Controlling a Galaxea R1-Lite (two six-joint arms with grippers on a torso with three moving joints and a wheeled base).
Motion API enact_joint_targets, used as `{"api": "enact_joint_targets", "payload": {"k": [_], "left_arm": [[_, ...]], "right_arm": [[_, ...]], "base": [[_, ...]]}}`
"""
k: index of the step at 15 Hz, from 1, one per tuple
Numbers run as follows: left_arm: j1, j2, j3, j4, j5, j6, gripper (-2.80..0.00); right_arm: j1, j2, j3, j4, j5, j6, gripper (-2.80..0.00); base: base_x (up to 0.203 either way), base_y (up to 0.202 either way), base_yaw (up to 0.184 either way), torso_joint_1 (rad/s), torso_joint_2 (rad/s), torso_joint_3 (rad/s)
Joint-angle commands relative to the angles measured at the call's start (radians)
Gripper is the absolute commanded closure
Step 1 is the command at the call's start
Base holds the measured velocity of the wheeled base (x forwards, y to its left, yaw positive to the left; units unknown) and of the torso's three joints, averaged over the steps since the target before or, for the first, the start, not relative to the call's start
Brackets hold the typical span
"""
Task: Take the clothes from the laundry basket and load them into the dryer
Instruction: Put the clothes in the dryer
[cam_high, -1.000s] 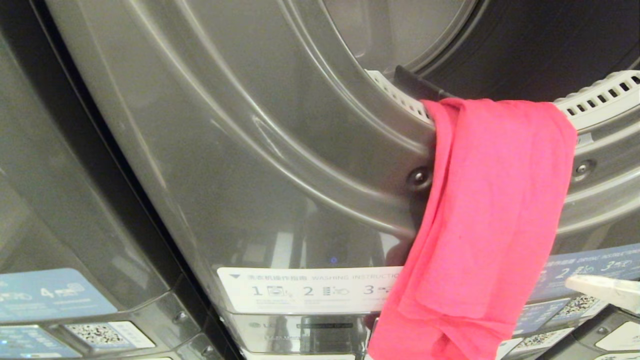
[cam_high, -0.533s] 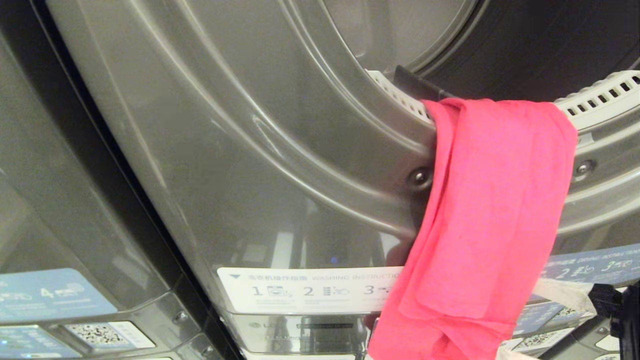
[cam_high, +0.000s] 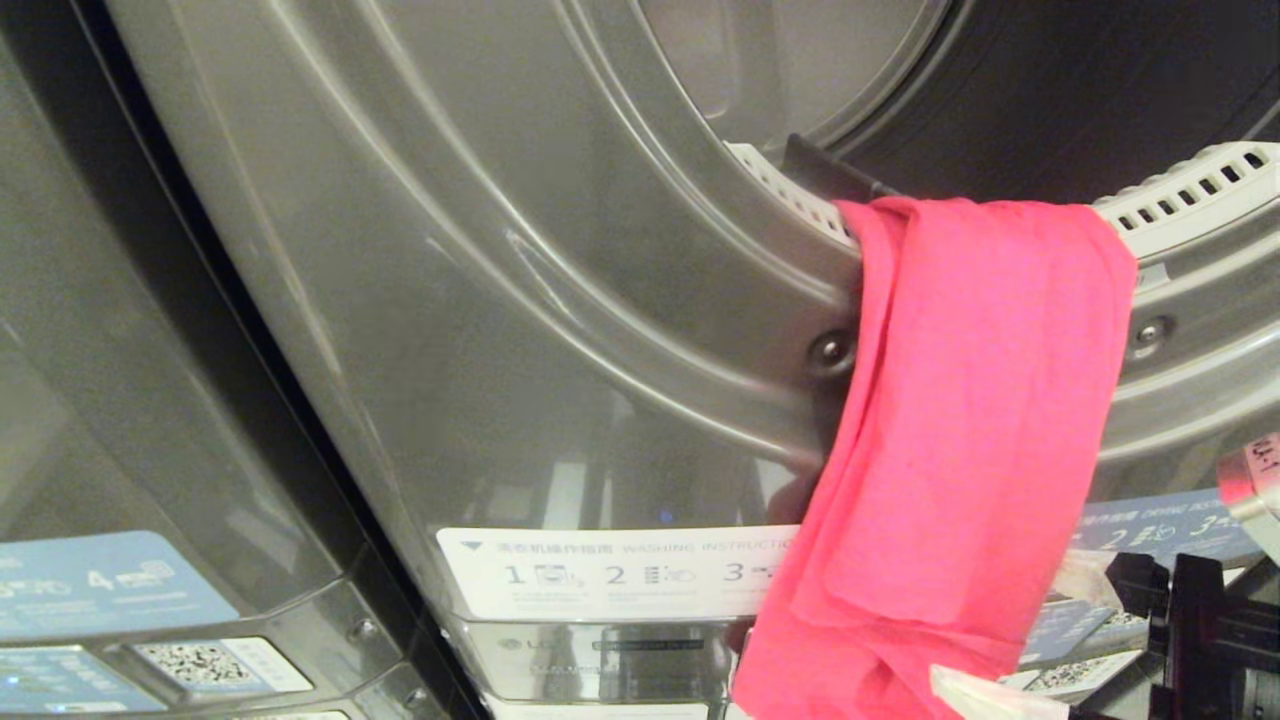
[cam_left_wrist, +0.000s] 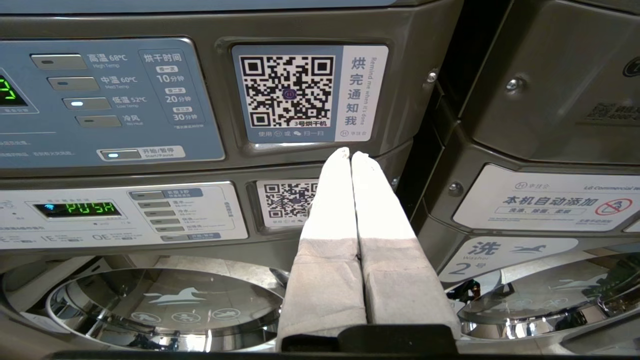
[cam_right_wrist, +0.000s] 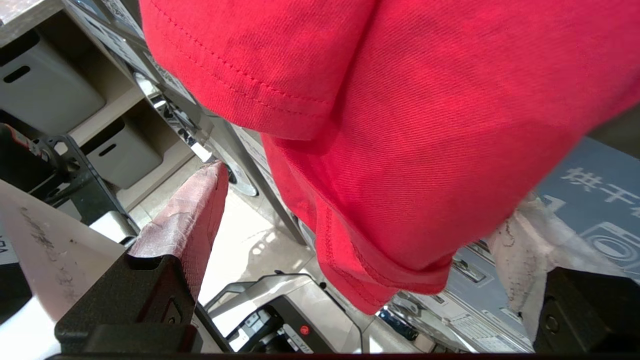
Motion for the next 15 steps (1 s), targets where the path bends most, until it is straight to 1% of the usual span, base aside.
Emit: {"api": "enact_joint_targets", "payload": {"k": [1,7,8,15], "left_arm": [[0.001,0.0,0.0,0.001,0.0,0.0,0.0],[0.001,0.0,0.0,0.001,0.0,0.0,0.0],[0.0,0.0,0.0,0.001,0.0,0.0,0.0],[0.001,0.0,0.0,0.001,0.0,0.0,0.0]], "right_arm": [[0.0,0.03,0.003,-0.01,0.001,0.0,-2.8],[0.003,0.028,0.013,-0.029,0.004,-0.001,-2.8],[0.005,0.025,0.015,-0.029,0.004,-0.004,0.0],[0.005,-0.034,0.061,-0.022,0.003,-0.014,0.0]], "base": [[0.0,0.0,0.0,0.0,0.0,0.0],[0.0,0.0,0.0,0.0,0.0,0.0],[0.0,0.0,0.0,0.0,0.0,0.0],[0.0,0.0,0.0,0.0,0.0,0.0]]}}
